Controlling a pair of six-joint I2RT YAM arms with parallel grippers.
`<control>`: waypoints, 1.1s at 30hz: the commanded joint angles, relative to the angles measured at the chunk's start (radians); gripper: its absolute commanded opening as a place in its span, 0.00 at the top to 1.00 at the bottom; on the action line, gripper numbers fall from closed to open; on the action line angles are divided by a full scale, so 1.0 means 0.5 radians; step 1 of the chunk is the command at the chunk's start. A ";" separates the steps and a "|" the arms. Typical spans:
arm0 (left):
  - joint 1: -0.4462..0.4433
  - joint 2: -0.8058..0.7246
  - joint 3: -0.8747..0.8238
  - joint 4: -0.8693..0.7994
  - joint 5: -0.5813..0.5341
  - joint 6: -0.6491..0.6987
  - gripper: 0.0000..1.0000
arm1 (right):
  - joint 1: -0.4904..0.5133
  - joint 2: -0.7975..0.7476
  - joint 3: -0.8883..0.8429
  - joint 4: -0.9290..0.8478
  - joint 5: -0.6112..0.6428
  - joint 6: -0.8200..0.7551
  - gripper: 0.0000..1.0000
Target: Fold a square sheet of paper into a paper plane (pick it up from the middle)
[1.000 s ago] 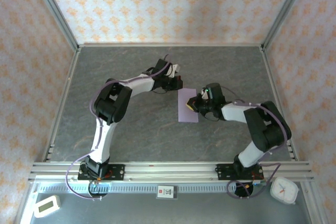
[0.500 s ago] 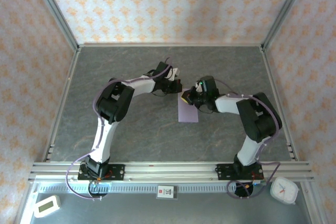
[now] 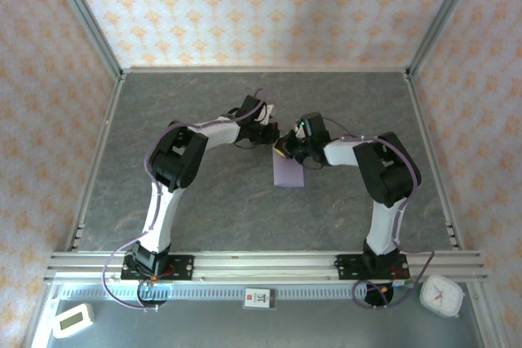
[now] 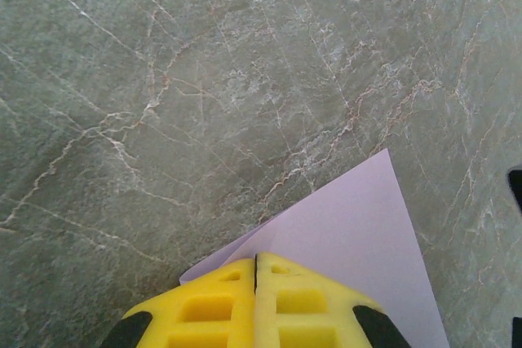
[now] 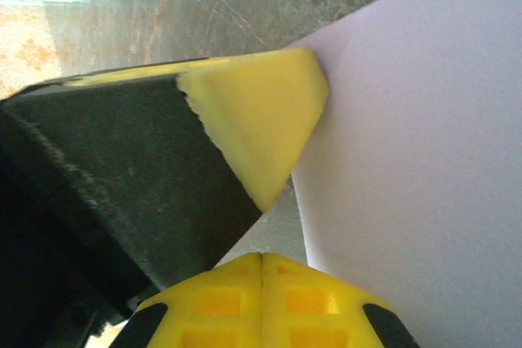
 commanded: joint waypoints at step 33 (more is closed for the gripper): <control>-0.063 0.109 -0.072 -0.227 -0.189 0.010 1.00 | 0.215 -0.277 -0.490 -0.560 0.101 -0.444 1.00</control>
